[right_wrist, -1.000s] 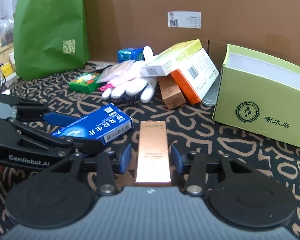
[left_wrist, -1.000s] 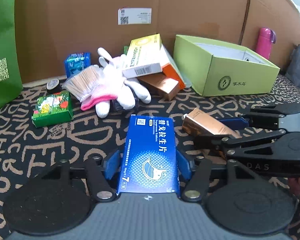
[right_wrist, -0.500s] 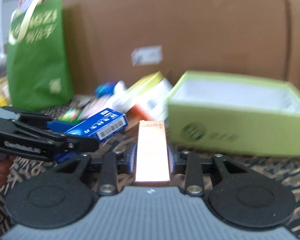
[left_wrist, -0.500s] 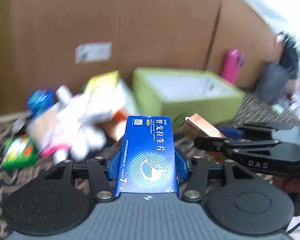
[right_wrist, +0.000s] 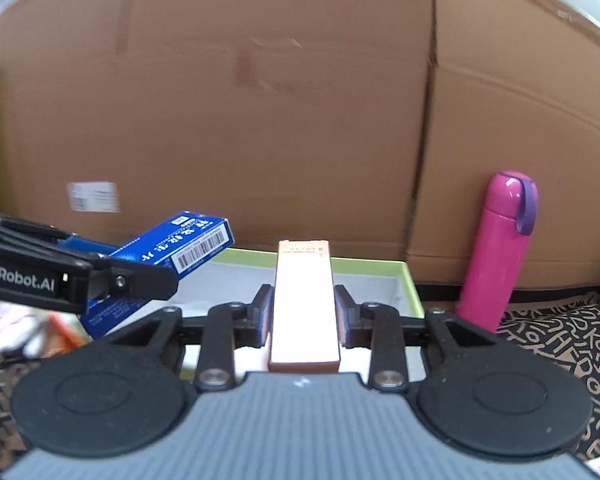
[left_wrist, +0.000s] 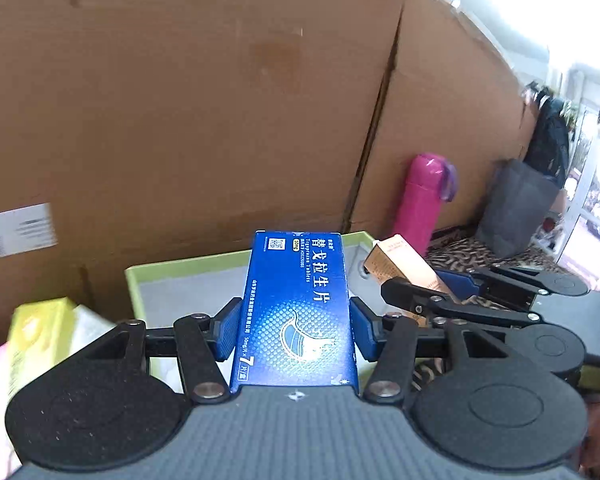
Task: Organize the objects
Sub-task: 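Carry both boxes into the lime-green box and open both tools, then grasp the green printed box with the left tool while the right tool grasps the yellow medicine box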
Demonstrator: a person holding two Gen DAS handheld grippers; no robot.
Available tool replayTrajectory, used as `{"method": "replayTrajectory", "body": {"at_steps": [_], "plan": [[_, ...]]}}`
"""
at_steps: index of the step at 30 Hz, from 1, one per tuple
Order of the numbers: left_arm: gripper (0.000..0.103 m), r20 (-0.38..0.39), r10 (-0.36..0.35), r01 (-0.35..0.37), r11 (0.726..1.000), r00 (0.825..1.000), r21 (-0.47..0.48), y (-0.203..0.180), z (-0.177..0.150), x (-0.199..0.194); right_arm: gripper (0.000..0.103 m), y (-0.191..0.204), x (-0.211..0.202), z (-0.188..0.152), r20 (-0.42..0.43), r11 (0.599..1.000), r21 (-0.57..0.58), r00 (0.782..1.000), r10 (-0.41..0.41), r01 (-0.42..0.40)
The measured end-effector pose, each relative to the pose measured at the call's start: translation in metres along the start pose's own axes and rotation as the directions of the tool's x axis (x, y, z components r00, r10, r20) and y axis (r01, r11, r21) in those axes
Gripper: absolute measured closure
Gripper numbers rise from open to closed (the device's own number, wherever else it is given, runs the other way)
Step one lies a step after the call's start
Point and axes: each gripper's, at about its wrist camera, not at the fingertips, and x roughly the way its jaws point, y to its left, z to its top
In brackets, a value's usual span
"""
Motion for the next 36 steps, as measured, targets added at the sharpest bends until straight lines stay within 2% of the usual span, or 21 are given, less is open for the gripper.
{"method": "replayTrajectory", "body": {"at_steps": [6,9,11,12,13,14,15,16,20,22,25,29,31,36], "plan": [[0.044,-0.096,0.029,-0.029,1.0,0.995,0.005,0.005,0.005,0.065,0.072,-0.019,0.074,-0.004,-0.166,0.999,-0.03,0.985,-0.048,0.044],[0.044,-0.125,0.056,-0.055,0.998,0.991,0.014,0.007,0.002,0.083,0.072,-0.024,0.092,-0.013,-0.215,0.998,-0.051,0.975,-0.052,0.042],[0.044,-0.13,0.029,-0.029,1.0,0.991,0.002,0.01,0.001,0.089,0.072,-0.021,0.1,-0.015,-0.236,0.996,-0.079,0.97,-0.053,0.035],[0.035,-0.128,0.001,-0.003,1.0,0.992,-0.014,0.011,0.0,0.09,0.069,-0.02,0.103,-0.015,-0.245,0.996,-0.083,0.969,-0.041,0.021],[0.017,-0.134,-0.016,0.012,0.999,0.991,-0.032,0.012,-0.001,0.089,0.057,-0.02,0.103,-0.016,-0.238,0.996,-0.089,0.971,-0.026,0.005],[0.01,-0.133,-0.019,0.012,0.999,0.991,-0.052,0.012,-0.001,0.085,0.051,-0.019,0.1,-0.015,-0.225,0.996,-0.094,0.974,-0.019,-0.003],[0.01,-0.112,-0.015,0.007,0.997,0.994,-0.074,0.013,-0.003,0.078,0.037,-0.019,0.095,-0.014,-0.203,0.995,-0.095,0.979,-0.016,-0.003],[0.01,-0.094,-0.018,0.011,0.997,0.995,-0.081,0.016,-0.002,0.071,0.029,-0.02,0.089,-0.012,-0.171,0.995,-0.098,0.985,-0.027,0.01],[0.01,-0.051,-0.007,0.001,0.995,0.999,-0.101,0.018,-0.002,0.043,0.015,-0.019,0.051,-0.007,-0.049,0.993,-0.105,0.997,-0.053,0.048],[0.01,-0.013,0.007,-0.008,0.995,1.0,-0.099,0.018,-0.005,0.023,0.001,-0.018,0.029,-0.006,0.011,0.995,-0.081,0.999,-0.05,0.051],[0.009,0.043,0.046,-0.042,0.995,0.998,-0.089,0.015,-0.016,-0.01,0.0,-0.011,-0.002,-0.01,0.076,0.997,-0.051,0.996,-0.047,0.051],[0.007,0.069,0.101,-0.092,0.989,0.993,-0.118,0.013,-0.035,-0.052,0.0,0.004,-0.029,-0.022,0.112,1.0,-0.017,0.993,0.021,-0.019],[0.007,0.065,0.12,-0.111,0.984,0.991,-0.137,0.015,-0.048,-0.07,0.0,0.011,-0.044,-0.031,0.113,0.999,-0.009,0.992,0.048,-0.047],[0.007,0.056,0.202,-0.188,0.964,0.978,-0.189,0.031,-0.082,-0.101,0.0,0.069,-0.047,-0.047,0.053,0.991,-0.035,0.99,0.134,-0.133]]}}
